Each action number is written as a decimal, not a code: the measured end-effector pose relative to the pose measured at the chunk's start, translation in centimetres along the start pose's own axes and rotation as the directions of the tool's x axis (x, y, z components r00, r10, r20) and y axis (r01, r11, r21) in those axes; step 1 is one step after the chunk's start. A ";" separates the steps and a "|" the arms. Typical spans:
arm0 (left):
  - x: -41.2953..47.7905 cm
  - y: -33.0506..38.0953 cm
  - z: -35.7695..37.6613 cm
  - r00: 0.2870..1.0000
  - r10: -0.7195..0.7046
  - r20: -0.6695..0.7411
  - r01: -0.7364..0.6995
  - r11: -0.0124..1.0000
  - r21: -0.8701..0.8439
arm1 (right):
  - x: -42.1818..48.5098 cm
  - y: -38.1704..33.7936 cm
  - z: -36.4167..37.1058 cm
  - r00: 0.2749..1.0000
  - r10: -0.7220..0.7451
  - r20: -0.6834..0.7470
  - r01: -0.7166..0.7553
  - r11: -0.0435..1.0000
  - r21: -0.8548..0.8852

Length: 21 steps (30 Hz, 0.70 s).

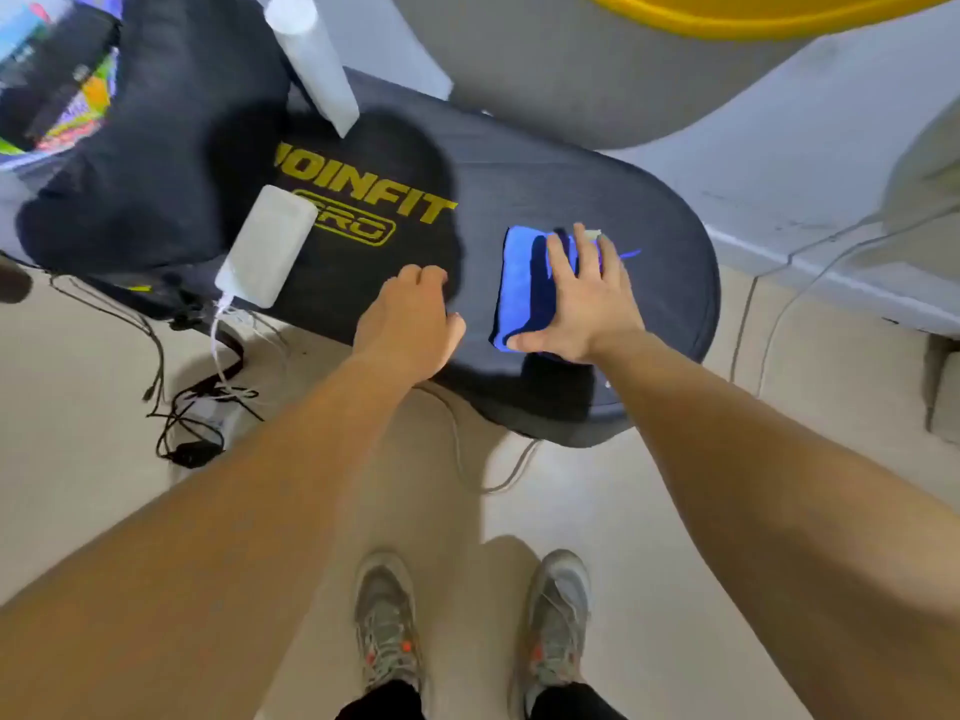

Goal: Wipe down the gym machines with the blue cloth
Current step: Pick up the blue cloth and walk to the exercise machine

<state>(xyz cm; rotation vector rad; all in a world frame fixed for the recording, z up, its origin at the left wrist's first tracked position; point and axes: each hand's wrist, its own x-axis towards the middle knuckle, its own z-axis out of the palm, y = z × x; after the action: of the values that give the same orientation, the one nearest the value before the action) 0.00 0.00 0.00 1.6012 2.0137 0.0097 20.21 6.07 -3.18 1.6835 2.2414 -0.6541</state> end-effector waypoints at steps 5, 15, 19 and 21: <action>1.7 -2.5 2.6 0.997 -0.030 -0.078 0.030 1.000 -0.002 | 2.1 0.3 4.3 1.000 0.023 -0.010 -0.023 1.000 -0.011; -5.0 -4.4 4.4 0.998 0.001 0.066 -0.004 0.999 0.033 | -5.2 -3.3 7.4 0.992 -0.114 -0.048 0.106 0.985 -0.139; -8.6 -3.6 0.8 0.979 -0.033 0.200 0.017 0.997 0.081 | -9.7 -3.0 2.7 0.995 -0.003 0.100 -0.003 0.998 0.059; -10.6 -2.6 -2.2 0.956 -0.062 0.287 0.035 0.995 0.098 | -12.9 -2.8 -1.2 0.993 0.055 0.105 -0.067 0.991 0.115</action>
<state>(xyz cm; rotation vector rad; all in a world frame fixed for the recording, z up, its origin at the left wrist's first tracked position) -1.91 -9.51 5.40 1.5085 1.8458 -0.3230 21.43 -4.74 4.40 1.7241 2.1105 -0.8527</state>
